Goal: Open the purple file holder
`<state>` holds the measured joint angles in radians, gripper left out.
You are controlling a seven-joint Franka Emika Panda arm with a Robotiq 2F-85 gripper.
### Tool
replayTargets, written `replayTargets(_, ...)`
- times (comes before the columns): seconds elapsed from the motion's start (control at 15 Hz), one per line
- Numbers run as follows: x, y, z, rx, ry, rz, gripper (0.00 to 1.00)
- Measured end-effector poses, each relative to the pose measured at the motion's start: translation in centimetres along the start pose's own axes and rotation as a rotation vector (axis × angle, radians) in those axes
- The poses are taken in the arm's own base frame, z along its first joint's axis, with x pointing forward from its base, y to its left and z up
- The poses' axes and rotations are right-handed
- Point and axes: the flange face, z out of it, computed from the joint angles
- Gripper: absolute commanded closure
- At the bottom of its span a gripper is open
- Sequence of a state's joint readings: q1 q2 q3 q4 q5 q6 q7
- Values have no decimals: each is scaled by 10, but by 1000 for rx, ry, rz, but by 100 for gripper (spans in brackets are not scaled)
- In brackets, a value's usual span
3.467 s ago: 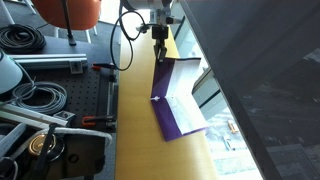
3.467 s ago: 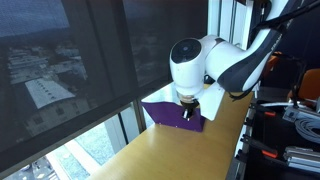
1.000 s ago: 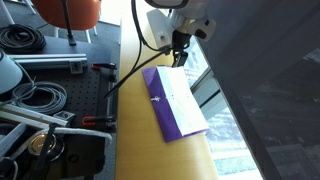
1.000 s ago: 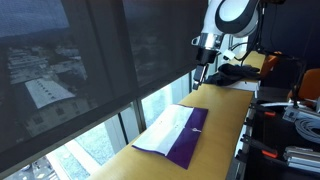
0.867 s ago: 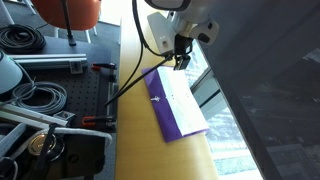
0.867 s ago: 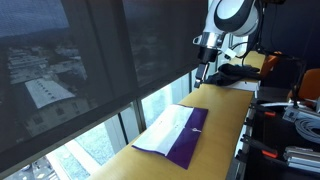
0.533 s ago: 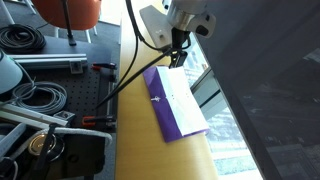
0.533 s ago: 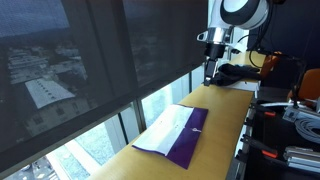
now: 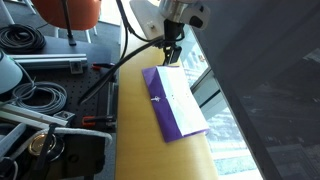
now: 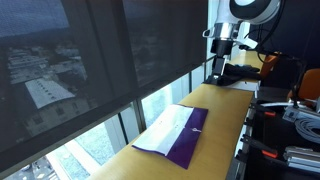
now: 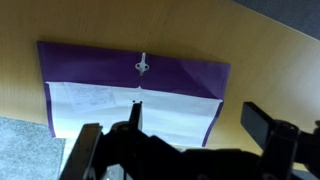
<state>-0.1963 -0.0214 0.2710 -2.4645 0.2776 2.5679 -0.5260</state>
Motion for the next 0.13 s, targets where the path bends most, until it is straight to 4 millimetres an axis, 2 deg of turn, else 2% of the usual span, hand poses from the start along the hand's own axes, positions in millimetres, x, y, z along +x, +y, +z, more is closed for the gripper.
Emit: replayTargets(0.13, 0, 0, 0, 0, 0, 0, 0)
